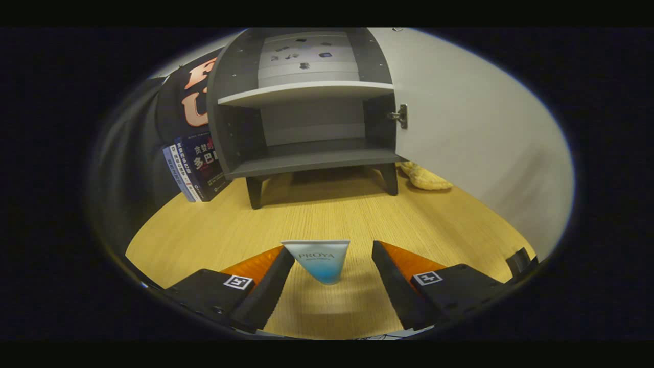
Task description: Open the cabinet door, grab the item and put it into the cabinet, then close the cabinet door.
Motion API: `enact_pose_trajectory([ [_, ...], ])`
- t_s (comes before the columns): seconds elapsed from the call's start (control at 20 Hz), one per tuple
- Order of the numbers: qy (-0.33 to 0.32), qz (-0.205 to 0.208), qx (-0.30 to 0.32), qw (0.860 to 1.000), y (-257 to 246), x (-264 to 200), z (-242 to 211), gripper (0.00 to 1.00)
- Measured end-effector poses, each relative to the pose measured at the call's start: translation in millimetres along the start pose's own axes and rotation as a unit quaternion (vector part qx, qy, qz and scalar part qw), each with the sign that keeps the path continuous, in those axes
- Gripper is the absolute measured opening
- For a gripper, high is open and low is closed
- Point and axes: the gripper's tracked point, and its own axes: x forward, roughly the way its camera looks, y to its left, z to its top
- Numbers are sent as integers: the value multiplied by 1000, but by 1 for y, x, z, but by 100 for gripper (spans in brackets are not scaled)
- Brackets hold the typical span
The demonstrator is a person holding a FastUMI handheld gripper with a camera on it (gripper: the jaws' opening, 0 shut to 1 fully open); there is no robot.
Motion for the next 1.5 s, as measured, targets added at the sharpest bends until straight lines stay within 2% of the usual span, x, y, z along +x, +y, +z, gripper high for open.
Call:
enact_pose_trajectory([
  [0.15,15,1,13,1000,-1,4,-15,97],
  [0.25,11,6,5,1000,3,5,-17,91],
  [0.4,10,14,-9,1000,7,7,-15,89],
  [0.5,18,21,-3,1000,10,7,-16,79],
  [0.55,18,18,-1,1000,11,10,-19,57],
  [0.75,15,33,0,999,18,-11,7,57],
  [0.9,-25,43,-6,999,31,-37,68,57],
  [1.1,-89,73,-16,993,61,-79,176,56],
  [1.25,-126,81,-33,988,76,-103,256,56],
  [1.4,-154,97,-38,983,98,-109,325,56],
  [1.5,-166,93,-49,981,104,-101,366,56],
])
